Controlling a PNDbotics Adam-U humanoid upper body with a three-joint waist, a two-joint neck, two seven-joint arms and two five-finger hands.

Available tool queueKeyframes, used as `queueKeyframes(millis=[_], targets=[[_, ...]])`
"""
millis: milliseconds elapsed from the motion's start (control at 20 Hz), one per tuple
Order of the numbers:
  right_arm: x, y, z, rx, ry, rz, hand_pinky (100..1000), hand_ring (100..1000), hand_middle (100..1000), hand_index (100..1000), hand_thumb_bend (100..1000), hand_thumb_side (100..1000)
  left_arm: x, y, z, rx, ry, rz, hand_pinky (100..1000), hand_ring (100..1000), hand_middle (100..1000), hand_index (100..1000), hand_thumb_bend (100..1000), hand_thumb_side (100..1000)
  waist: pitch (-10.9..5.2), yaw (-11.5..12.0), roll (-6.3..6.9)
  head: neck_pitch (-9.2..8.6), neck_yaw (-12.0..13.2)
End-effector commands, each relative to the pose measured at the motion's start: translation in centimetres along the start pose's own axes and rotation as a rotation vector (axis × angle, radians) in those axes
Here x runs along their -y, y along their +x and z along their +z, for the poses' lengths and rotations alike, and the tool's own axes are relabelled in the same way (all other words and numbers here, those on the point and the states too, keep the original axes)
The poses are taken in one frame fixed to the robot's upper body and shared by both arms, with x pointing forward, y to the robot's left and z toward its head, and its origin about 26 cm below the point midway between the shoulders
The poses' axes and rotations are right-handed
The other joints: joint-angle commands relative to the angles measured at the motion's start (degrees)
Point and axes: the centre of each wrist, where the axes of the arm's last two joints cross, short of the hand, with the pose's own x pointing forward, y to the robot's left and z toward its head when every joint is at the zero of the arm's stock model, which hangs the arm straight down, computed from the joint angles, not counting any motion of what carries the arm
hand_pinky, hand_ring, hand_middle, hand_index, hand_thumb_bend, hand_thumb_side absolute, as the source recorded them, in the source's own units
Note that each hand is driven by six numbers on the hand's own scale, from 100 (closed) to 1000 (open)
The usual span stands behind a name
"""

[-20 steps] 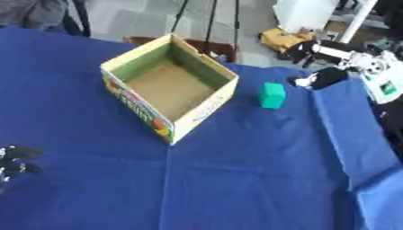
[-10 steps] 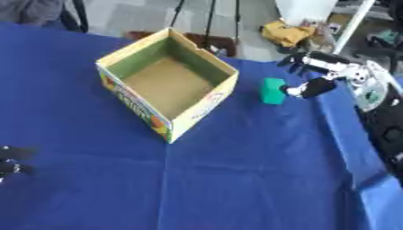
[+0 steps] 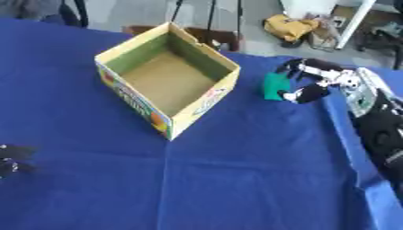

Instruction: Pick up objects on the table and place them in the box.

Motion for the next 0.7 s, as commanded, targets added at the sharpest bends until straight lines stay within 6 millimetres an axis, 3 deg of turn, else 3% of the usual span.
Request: queueKeyframes(millis=[50,700], targets=[[1.64,-0.39,0.81,-0.021,-0.031,0.030,750,832,918,923,209,416,-0.18,0.81,-0.42,0.029,-0.008,-0.019,615,808,579,619,407,1000,-0.84,0.06,0.44,-0.62,0.14],[1.63,-0.48,0.89,-0.032,-0.044,0.044,747,836,924,929,204,407,-0.20,0.81,-0.41,0.030,-0.004,-0.020,616,808,579,618,409,1000,-0.60,0.23,0.39,-0.70,0.32]])
